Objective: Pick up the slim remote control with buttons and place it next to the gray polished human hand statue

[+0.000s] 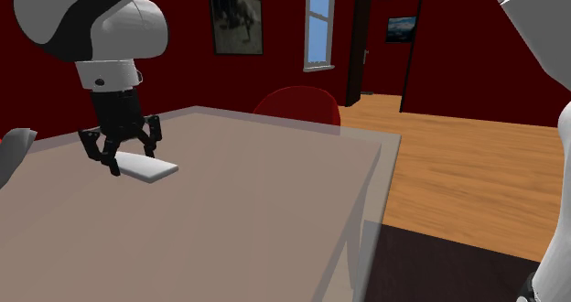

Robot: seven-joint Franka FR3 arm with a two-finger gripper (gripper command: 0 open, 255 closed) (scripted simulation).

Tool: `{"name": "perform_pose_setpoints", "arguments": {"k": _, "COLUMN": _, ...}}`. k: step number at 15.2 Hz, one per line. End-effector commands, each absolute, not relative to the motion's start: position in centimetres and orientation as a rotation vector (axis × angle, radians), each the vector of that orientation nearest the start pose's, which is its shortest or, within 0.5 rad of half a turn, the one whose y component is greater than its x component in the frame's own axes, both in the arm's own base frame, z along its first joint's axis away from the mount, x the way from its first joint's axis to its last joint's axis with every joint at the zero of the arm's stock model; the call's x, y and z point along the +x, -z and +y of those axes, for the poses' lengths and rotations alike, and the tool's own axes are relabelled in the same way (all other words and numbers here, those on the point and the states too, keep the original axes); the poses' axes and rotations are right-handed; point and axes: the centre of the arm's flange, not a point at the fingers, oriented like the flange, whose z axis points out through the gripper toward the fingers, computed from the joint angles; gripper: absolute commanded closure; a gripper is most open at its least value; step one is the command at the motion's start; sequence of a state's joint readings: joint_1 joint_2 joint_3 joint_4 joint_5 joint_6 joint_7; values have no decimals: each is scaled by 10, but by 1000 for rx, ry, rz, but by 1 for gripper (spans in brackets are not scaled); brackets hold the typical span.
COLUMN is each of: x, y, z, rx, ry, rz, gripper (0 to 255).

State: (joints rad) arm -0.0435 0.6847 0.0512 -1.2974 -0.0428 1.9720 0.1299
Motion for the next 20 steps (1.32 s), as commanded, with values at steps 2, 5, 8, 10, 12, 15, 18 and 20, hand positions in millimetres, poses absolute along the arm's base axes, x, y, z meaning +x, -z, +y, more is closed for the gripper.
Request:
{"name": "perform_pose_setpoints", "arguments": {"k": 2, "x": 736, "y": -340, "z": -6, "rx": -3144, "ry": -13, "rz": 184, "gripper": 255}}
{"name": "perform_pose_setpoints", "arguments": {"k": 5, "x": 736, "y": -340, "z": -6, "rx": -3144, "ry": -13, "rz": 184, "gripper": 0}}
{"name": "perform_pose_setpoints", "arguments": {"k": 8, "x": 736, "y": -340, "z": -6, "rx": -3144, "ry": -13, "rz": 184, "gripper": 0}}
{"name": "perform_pose_setpoints", "arguments": {"k": 10, "x": 736, "y": -367, "z": -6, "rx": -3144, "ry": -13, "rz": 184, "gripper": 0}}
{"name": "perform_pose_setpoints", "arguments": {"k": 12, "x": 736, "y": -390, "z": -5, "rx": -3144, "ry": -13, "rz": 184, "gripper": 0}}
{"name": "perform_pose_setpoints", "arguments": {"k": 15, "x": 736, "y": -390, "z": -5, "rx": -3144, "ry": -13, "rz": 184, "gripper": 0}}
{"name": "perform_pose_setpoints", "arguments": {"k": 18, "x": 736, "y": -390, "z": -5, "rx": -3144, "ry": -13, "rz": 184, "gripper": 0}}
{"name": "perform_pose_setpoints", "arguments": {"k": 20, "x": 736, "y": -390, "z": -5, "rx": -3144, "ry": -13, "rz": 184, "gripper": 0}}
